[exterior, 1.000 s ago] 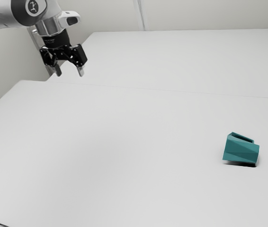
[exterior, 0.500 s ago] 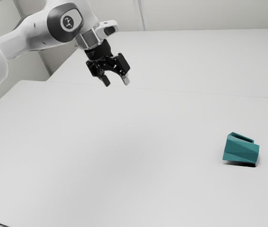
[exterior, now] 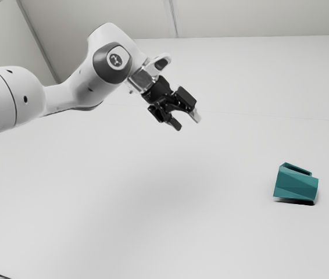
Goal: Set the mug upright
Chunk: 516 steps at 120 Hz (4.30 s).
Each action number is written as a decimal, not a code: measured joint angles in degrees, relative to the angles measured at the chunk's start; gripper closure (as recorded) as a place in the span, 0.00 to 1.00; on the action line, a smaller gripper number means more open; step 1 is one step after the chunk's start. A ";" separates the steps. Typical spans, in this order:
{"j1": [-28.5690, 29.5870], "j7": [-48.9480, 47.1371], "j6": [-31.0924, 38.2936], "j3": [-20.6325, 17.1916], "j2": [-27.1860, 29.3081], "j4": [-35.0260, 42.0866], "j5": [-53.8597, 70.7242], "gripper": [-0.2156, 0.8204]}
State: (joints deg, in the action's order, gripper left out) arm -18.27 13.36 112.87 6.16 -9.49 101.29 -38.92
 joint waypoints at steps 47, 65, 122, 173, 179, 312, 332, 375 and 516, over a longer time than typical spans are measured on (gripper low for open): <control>-3.96 11.49 5.29 -0.01 -7.83 0.95 -18.22 0.23; -4.82 16.47 6.49 -0.01 -10.51 0.74 -24.03 0.23; -9.53 26.30 9.88 -0.61 -16.67 -0.99 -32.70 0.23; -11.92 28.11 10.83 -1.11 -22.68 -7.15 -33.90 0.23; -12.20 28.26 10.86 -1.13 -23.12 -7.20 -34.20 0.23; -16.04 29.91 11.27 -1.68 -29.08 -12.21 -37.42 0.31; -16.09 29.96 11.30 -1.68 -29.06 -12.24 -37.60 0.49; -16.13 30.03 11.32 -1.66 -28.94 -12.39 -37.64 0.83; -5.48 18.78 2.54 -1.92 -7.28 -4.93 5.34 0.97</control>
State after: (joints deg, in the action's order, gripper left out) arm -23.76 32.13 115.42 4.25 -16.78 96.37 -33.58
